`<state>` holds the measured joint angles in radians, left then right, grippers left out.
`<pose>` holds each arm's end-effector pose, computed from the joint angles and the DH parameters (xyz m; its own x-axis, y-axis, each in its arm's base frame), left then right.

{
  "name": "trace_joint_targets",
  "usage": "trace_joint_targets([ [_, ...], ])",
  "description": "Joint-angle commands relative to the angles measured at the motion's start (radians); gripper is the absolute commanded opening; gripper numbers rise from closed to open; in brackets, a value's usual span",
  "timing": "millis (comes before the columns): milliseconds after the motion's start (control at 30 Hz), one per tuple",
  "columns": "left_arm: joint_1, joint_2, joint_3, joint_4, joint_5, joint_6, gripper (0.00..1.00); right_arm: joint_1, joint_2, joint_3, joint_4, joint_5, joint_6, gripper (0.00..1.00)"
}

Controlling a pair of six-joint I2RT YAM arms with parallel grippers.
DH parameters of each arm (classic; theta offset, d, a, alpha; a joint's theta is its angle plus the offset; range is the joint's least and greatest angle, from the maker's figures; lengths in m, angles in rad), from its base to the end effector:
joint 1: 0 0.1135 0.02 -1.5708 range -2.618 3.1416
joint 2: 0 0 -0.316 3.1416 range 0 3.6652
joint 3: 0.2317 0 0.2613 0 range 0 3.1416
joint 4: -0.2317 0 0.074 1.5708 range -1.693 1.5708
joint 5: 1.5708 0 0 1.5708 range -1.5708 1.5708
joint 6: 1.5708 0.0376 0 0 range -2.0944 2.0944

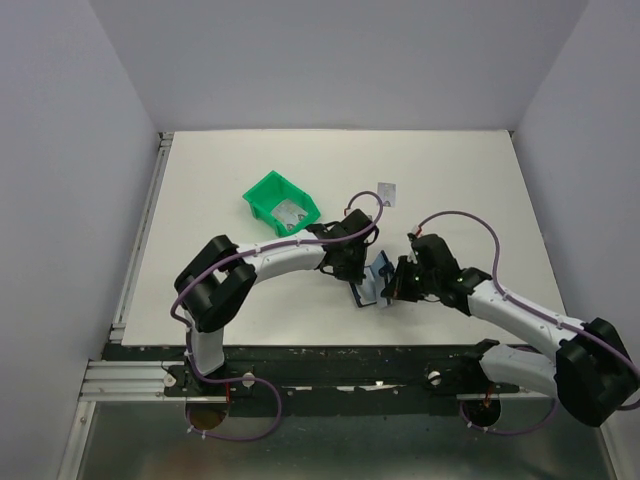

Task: Put the credit cards into the card holder
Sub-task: Insert the credit card into the card holder.

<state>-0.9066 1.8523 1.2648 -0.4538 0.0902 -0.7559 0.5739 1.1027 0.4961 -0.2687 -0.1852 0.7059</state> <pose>0.2495 -0.3241 0.2299 -0.9443 0.0980 -0.3142 0.2261 0.8868 -0.4030 0.1572 0.1099 0.2146 -0.9011 0.1767 -0.3959 -0.0632 0.8498 0.5233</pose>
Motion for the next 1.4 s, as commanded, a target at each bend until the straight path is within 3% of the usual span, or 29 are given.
trace_joint_targets([
  [0, -0.002, 0.019, 0.008, 0.01, 0.019, 0.015, 0.11, -0.005, 0.039, 0.059, -0.033, -0.014, -0.043, 0.0],
  [700, -0.041, 0.107, 0.058, 0.032, 0.071, 0.036, 0.1, -0.029, 0.14, 0.183, -0.086, 0.013, -0.108, 0.0],
  [1367, -0.041, 0.13, 0.039, 0.04, 0.079, 0.047, 0.11, -0.132, 0.08, 0.187, -0.124, 0.03, -0.148, 0.0],
])
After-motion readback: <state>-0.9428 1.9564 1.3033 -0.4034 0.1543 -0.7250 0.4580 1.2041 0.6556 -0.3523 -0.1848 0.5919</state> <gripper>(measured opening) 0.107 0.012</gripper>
